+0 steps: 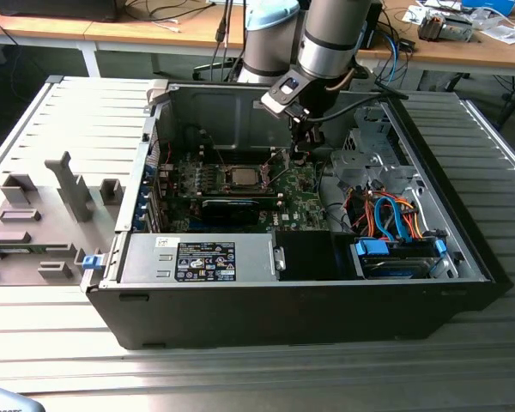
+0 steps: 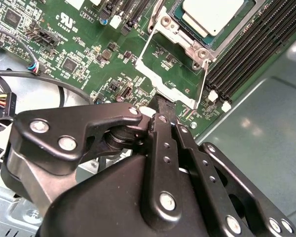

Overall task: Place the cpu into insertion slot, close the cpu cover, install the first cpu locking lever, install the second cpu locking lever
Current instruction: 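Close the cpu cover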

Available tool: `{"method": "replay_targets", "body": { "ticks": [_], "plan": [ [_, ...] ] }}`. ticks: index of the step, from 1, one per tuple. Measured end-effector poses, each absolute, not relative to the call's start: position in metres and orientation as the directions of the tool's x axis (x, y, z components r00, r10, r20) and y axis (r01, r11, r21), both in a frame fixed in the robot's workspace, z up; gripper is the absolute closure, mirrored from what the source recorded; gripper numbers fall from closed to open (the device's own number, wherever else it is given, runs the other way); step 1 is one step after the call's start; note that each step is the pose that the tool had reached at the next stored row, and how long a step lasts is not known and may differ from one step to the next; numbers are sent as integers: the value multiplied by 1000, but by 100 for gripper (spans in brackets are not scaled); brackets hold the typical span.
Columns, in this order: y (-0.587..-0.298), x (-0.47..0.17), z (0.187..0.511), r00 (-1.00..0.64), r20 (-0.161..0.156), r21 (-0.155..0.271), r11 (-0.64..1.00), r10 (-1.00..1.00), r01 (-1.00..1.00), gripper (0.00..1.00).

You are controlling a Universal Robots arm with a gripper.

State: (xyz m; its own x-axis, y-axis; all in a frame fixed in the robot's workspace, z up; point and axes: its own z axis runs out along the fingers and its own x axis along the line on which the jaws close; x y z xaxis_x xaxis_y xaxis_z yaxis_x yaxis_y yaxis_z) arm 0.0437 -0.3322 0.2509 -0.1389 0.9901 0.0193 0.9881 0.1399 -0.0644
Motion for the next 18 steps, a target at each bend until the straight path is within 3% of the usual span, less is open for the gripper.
{"method": "replay_targets", "body": {
  "ticks": [18],
  "plan": [
    [-332, 39, 251, -139, 19, -64, 140, 990, 988, 89]
  ]
}}
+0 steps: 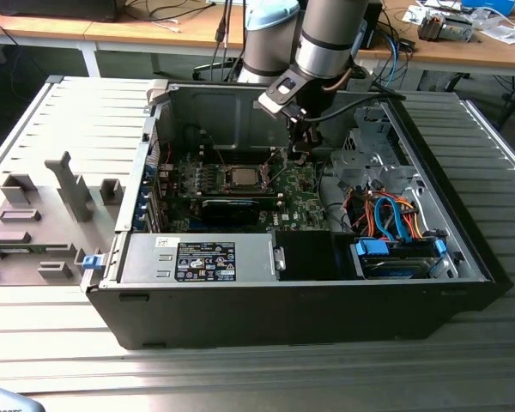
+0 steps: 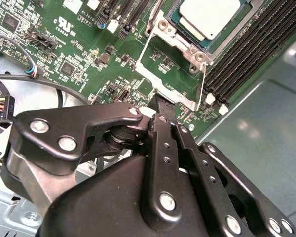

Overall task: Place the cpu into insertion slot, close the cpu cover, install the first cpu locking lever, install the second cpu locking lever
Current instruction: 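Close the cpu cover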

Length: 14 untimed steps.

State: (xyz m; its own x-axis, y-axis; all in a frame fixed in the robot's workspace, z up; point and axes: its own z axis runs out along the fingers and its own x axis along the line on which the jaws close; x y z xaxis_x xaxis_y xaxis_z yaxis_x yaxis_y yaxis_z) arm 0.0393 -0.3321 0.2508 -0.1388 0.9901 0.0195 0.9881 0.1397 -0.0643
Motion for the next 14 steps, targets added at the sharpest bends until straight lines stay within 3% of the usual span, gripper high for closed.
{"method": "replay_targets", "body": {
  "ticks": [14],
  "plan": [
    [-332, 35, 251, -139, 20, -64, 140, 990, 988, 89]
  ]
}}
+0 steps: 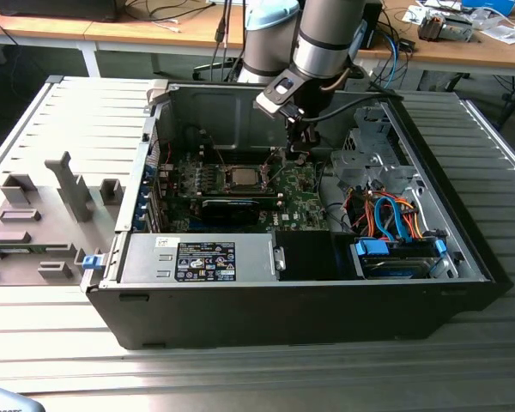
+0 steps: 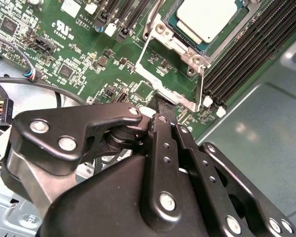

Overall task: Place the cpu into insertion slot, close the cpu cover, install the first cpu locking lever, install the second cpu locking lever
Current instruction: 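Close the cpu cover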

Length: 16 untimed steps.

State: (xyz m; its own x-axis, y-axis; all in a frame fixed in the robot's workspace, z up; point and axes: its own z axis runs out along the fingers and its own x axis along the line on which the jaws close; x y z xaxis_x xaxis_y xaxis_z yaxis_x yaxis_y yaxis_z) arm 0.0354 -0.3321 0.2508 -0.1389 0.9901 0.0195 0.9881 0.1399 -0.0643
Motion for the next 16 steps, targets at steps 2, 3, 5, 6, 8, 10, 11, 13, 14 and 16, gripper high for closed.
{"method": "replay_targets", "body": {
  "ticks": [2, 3, 5, 6, 8, 10, 11, 13, 14, 16],
  "plan": [
    [-332, 34, 251, -139, 19, -64, 140, 990, 988, 89],
    [-332, 34, 251, -139, 19, -64, 140, 990, 988, 89],
    [-332, 33, 251, -139, 20, -64, 140, 990, 988, 89],
    [-332, 33, 251, -139, 19, -64, 140, 990, 988, 89],
    [-332, 32, 251, -139, 19, -64, 140, 990, 988, 89],
    [-332, 31, 251, -139, 19, -64, 140, 990, 988, 89],
    [-332, 31, 251, -139, 19, -64, 140, 990, 988, 89],
    [-332, 30, 251, -139, 19, -64, 140, 990, 988, 89],
    [-332, 29, 251, -139, 19, -64, 140, 990, 988, 89],
    [-332, 28, 251, -139, 19, -64, 140, 990, 988, 89]
  ]
}}
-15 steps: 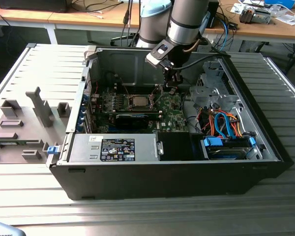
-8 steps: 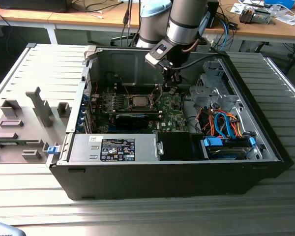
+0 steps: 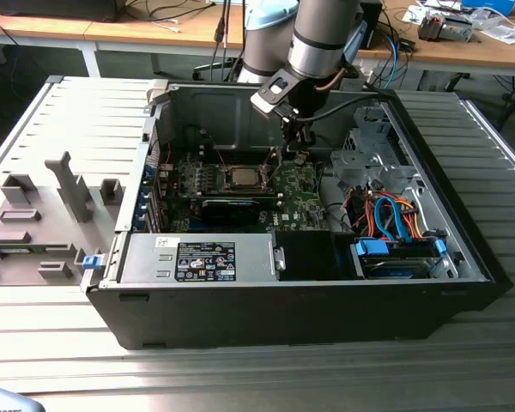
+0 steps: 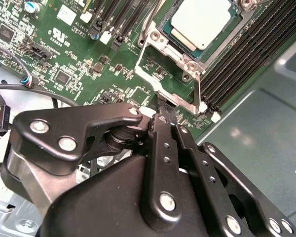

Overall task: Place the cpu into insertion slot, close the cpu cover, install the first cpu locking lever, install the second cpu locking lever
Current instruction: 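Close the cpu cover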

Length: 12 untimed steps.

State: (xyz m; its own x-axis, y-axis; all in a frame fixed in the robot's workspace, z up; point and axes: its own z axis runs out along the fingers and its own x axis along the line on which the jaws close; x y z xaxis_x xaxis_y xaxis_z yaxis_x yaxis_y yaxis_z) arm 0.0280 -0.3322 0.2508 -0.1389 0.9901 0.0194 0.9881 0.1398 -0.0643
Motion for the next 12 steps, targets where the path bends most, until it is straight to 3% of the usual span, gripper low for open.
{"method": "replay_targets", "body": {
  "ticks": [12],
  "plan": [
    [-332, 23, 251, -139, 19, -64, 140, 990, 988, 89]
  ]
}}
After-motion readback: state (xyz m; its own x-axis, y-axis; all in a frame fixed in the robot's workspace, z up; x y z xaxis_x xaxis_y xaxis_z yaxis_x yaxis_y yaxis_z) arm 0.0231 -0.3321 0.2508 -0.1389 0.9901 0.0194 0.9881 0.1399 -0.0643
